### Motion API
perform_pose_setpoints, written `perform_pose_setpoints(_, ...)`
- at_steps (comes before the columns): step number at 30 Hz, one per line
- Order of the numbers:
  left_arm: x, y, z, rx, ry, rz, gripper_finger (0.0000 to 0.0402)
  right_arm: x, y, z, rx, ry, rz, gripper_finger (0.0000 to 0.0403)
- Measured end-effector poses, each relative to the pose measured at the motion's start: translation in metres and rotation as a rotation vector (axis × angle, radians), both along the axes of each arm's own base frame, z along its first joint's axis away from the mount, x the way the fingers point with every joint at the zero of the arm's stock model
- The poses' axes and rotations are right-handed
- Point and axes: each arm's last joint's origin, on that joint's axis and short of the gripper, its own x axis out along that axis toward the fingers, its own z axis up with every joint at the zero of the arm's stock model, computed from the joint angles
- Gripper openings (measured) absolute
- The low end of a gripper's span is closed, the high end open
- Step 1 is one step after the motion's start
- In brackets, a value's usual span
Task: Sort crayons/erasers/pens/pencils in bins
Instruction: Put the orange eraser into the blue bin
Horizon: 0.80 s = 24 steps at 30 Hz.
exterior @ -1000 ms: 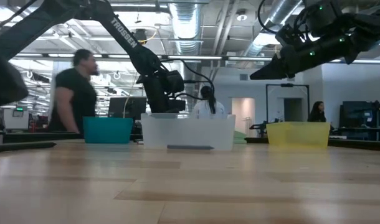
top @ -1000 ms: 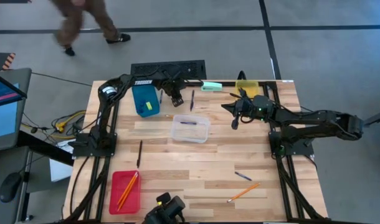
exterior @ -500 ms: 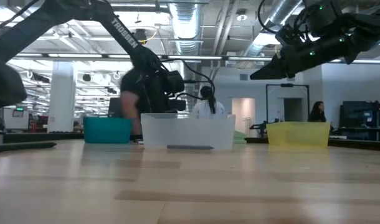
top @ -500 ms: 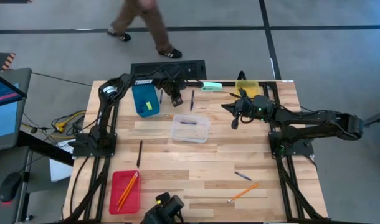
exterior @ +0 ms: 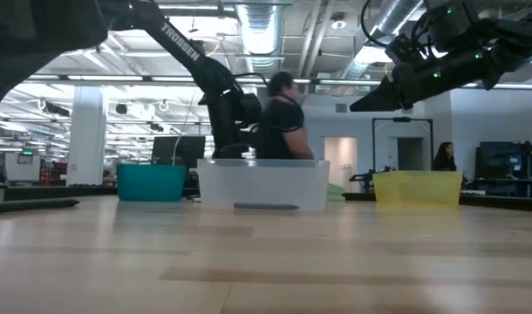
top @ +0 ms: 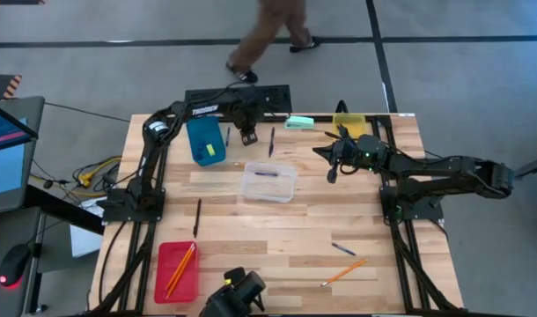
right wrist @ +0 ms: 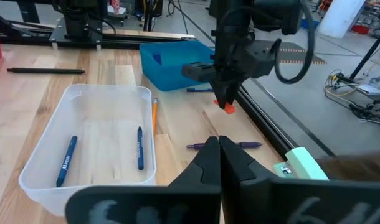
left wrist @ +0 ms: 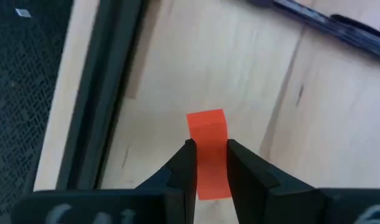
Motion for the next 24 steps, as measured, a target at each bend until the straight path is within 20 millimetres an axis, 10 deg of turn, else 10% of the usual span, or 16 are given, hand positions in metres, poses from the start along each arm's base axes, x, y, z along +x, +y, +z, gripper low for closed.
perform_pose_setpoints(24, -0.005, -0.015, 0.053, 0.038, 0.302, 0.035, 0.0055, 0.000, 0.000, 0.000, -0.023, 0.013, 0.006, 0.0008)
